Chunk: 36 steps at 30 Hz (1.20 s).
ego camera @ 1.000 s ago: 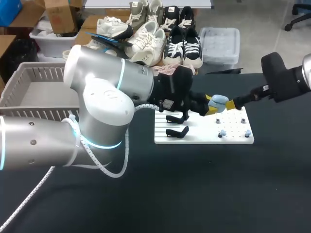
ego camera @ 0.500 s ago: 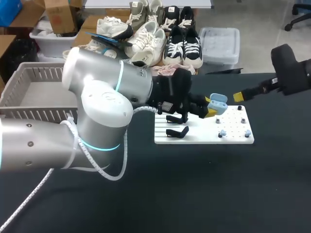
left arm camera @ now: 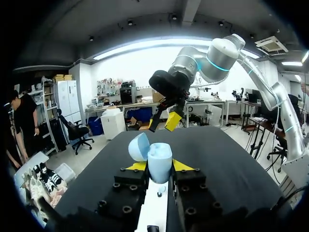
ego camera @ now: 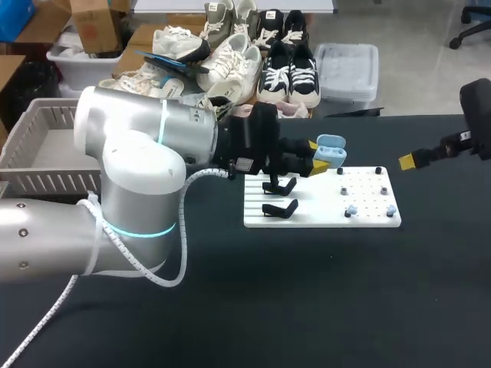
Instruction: Pick up each earbud case from the left stands, insert the matching earbuds, close the lid, and place the case in the box.
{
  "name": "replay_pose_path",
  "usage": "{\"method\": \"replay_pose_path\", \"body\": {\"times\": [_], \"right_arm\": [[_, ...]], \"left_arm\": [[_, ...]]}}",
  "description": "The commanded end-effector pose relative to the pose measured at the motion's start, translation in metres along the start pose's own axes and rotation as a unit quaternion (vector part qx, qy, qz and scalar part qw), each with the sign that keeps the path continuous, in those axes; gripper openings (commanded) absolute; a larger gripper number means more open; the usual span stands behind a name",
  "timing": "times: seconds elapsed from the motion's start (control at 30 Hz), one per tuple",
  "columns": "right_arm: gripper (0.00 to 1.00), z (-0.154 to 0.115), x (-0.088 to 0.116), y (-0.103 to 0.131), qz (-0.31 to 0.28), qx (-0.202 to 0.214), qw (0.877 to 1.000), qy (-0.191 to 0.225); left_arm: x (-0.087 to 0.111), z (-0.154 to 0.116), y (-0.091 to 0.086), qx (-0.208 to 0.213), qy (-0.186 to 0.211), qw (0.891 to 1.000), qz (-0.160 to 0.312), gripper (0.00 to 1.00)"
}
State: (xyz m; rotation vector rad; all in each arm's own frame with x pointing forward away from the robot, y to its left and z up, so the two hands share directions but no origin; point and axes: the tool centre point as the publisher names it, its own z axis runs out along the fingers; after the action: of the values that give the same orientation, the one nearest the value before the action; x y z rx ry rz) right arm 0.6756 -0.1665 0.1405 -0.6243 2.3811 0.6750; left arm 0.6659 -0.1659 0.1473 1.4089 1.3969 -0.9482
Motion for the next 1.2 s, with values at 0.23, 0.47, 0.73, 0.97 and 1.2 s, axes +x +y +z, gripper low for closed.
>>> {"method": "replay_pose_path", "body": {"times": [0.23, 0.47, 0.73, 0.97, 1.2], "right_arm": [[1.0, -0.008, 0.002, 0.006, 0.006, 0.035, 0.998, 0.043], [1.0, -0.008, 0.005, 0.006, 0.017, 0.041, 0.998, 0.054], [1.0, -0.01, 0.005, 0.005, 0.021, 0.046, 0.997, 0.057], [1.0, -0.009, 0.009, 0.0, 0.025, 0.044, 0.997, 0.054], [1.0, -0.009, 0.01, -0.002, 0.027, 0.044, 0.997, 0.056]], "left_arm": [[0.016, -0.01, 0.0, -0.014, -0.061, 0.998, 0.006, 0.0], [0.023, -0.012, 0.005, -0.005, -0.085, 0.996, 0.002, 0.0], [0.024, -0.009, 0.006, -0.012, -0.1, 0.995, -0.023, 0.0], [0.017, -0.01, -0.005, -0.009, -0.105, 0.994, 0.006, 0.0], [0.018, -0.009, -0.008, -0.006, -0.11, 0.994, -0.007, 0.0]]}}
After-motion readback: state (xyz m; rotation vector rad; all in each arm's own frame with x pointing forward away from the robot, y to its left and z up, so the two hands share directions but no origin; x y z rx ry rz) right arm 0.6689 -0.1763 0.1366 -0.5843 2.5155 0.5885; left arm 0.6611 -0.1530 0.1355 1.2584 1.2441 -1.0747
